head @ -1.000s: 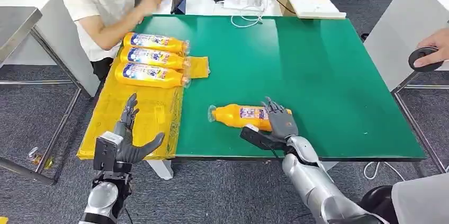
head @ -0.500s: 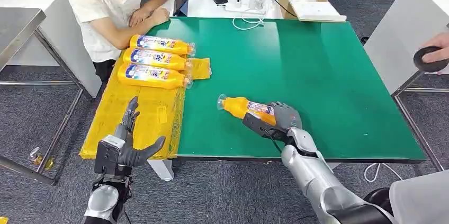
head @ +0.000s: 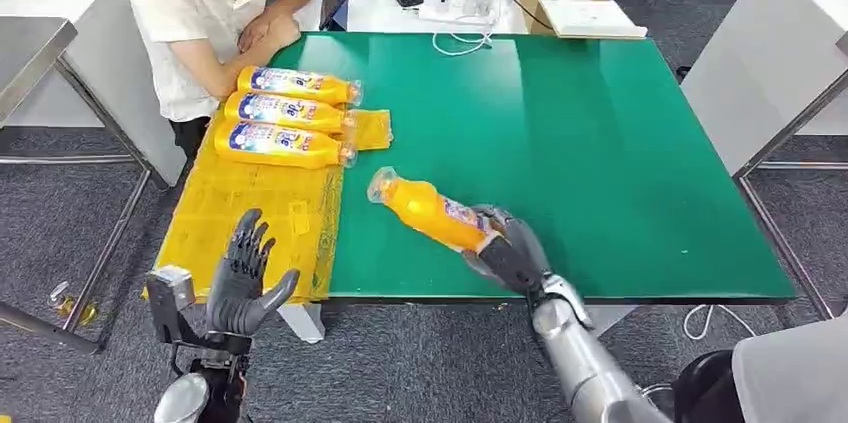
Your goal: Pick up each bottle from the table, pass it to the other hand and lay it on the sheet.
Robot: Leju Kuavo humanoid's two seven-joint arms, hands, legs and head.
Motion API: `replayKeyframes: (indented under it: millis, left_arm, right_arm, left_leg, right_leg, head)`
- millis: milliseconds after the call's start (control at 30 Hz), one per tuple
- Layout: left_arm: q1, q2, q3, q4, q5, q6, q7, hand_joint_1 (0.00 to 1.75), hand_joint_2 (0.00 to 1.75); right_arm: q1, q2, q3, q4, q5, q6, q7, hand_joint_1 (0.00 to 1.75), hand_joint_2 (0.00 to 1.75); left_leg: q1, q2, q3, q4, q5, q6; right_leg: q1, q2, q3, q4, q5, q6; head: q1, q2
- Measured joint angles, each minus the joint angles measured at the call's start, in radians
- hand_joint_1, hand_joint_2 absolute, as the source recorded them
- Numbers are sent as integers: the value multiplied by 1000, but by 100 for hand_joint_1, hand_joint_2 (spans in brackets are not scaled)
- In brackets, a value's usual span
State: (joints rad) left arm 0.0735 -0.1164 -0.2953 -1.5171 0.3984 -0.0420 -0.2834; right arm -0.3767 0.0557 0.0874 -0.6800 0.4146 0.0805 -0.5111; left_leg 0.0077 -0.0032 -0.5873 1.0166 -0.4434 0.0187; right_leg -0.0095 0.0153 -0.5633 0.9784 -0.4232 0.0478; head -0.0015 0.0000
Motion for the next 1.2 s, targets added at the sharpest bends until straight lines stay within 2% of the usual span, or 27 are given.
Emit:
replayKeyframes:
  millis: [100,233,400,667,1200]
  left_arm:
    - [11,-2,-9,-7,19,-1,1,0,175]
    - [19,-2,-19,-10,58,-8,5,0,175]
    - [26,-1,-56,-24,90,-39,5,0,175]
    - [25,-2,-123,-46,59,-40,-5,0,175]
    - [-19,-28,-140,-37,9,44,-43,0,175]
  right_arm:
    - [50,16,30,-100,-36,4,23,175,175]
    - [95,20,72,-207,-87,-24,-15,175,175]
    - [121,32,156,-322,-110,-32,12,175,175]
    - [119,79,303,-332,-104,-27,12,175,175]
    - [106,96,435,-328,-119,-20,2,175,175]
  left_leg:
    - [0,-1,-6,0,1,0]
    - [0,-2,-11,0,2,0]
    - [-1,-2,-15,0,2,0]
    - [0,-2,-17,0,2,0]
    - [-1,-2,-17,0,2,0]
  right_leg:
    - [0,-1,-5,1,0,0]
    - [-1,-3,-9,1,0,0]
    - [-1,-4,-13,1,0,0]
    - [-1,-4,-15,1,0,0]
    - [-1,-4,-15,1,0,0]
  head:
    - [0,0]
    - [0,0]
    - [0,0]
    - [0,0]
    - [0,0]
